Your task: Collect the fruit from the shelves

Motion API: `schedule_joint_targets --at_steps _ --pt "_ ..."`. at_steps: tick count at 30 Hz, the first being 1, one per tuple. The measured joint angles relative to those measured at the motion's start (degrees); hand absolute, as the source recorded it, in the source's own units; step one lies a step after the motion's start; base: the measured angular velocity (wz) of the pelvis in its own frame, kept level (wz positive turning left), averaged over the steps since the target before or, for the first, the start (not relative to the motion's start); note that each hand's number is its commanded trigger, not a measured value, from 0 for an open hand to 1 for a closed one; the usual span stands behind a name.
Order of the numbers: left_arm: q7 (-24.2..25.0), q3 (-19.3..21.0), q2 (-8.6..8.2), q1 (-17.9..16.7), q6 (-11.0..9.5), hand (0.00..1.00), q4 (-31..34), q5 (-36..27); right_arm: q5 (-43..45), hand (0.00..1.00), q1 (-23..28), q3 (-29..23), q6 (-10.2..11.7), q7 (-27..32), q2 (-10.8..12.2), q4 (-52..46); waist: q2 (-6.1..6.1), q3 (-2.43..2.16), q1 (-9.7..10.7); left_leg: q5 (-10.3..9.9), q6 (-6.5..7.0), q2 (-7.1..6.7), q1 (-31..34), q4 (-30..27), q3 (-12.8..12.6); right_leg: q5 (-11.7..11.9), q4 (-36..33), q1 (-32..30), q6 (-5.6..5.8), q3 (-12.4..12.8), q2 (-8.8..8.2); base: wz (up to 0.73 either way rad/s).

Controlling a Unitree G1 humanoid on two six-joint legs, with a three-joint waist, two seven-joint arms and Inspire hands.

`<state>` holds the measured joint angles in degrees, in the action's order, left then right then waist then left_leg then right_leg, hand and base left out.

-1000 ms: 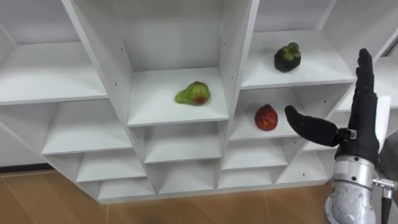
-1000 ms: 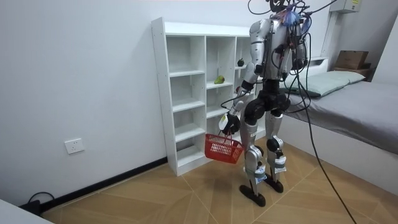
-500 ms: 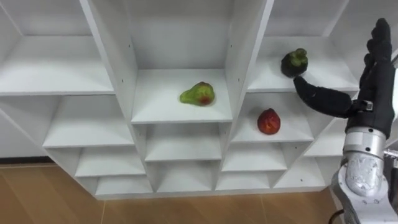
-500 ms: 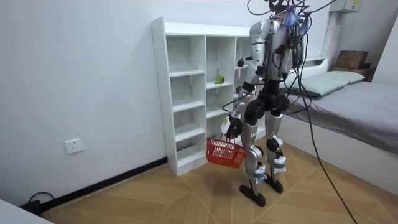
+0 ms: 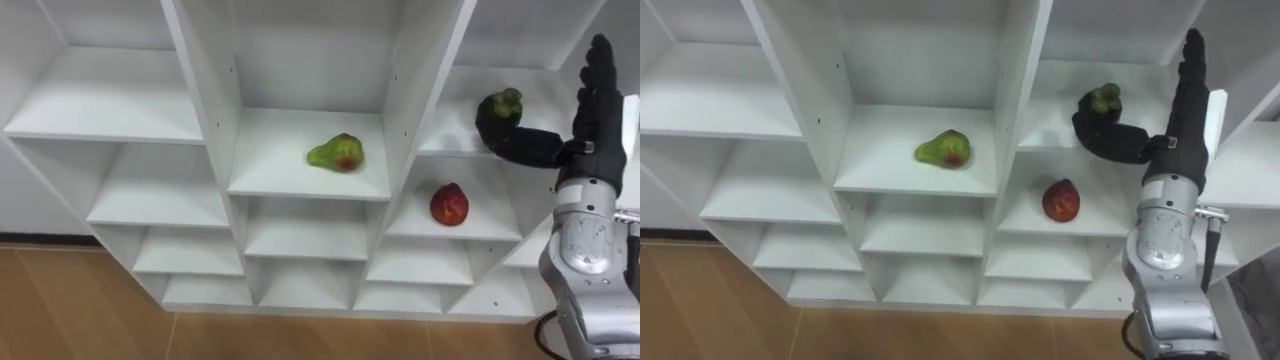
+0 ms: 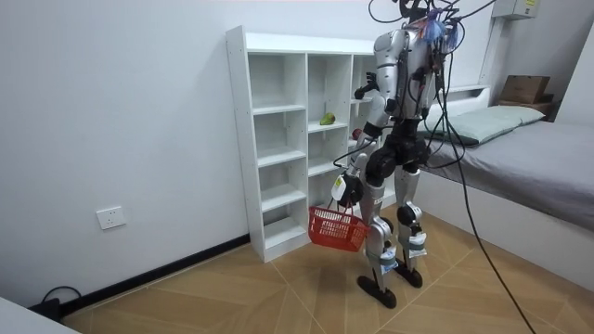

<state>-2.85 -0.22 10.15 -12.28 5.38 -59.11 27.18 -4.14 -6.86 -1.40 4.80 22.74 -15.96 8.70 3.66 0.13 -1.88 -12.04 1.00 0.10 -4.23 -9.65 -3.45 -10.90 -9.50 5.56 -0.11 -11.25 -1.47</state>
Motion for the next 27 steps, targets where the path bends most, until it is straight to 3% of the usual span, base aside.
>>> schedule_joint_targets --at_steps 5,15,21,27 --pt "1.1 0.1 0.04 0.2 0.7 1.00 0.0 0.0 -0.4 0.00 -2.1 0.0 -0.8 -1.4 -0.1 4.2 0.65 0.28 -0.3 0.0 0.00 -0.06 -0.2 -0.2 0.4 0.0 0.0 0.5 0.00 -0.9 -0.14 0.04" --pt "1.8 0.6 0.03 0.9 1.0 1.00 0.0 0.0 -0.5 0.00 -2.9 0.1 -1.2 -3.8 -0.1 5.5 0.62 0.29 -1.4 0.0 -0.02 -0.06 0.6 -1.3 0.5 0.0 -0.1 0.3 0.00 -1.8 -0.25 0.00" --pt "1.9 1.1 -0.03 0.3 2.2 1.00 0.5 0.0 -4.4 0.00 -8.4 0.0 -2.9 -5.5 -0.2 12.2 0.49 0.19 -1.2 0.0 -0.01 -0.30 1.7 -1.9 1.4 0.0 -0.1 0.2 0.00 -2.9 -0.45 0.08" --pt "1.8 1.3 -0.01 0.0 3.5 1.00 0.8 0.0 -4.9 0.00 -8.8 0.0 -3.7 -6.0 -0.3 13.1 -0.06 -0.26 -1.5 0.1 0.06 -0.50 1.8 -2.0 2.4 0.0 -0.1 0.4 0.00 -3.5 -0.54 0.11"
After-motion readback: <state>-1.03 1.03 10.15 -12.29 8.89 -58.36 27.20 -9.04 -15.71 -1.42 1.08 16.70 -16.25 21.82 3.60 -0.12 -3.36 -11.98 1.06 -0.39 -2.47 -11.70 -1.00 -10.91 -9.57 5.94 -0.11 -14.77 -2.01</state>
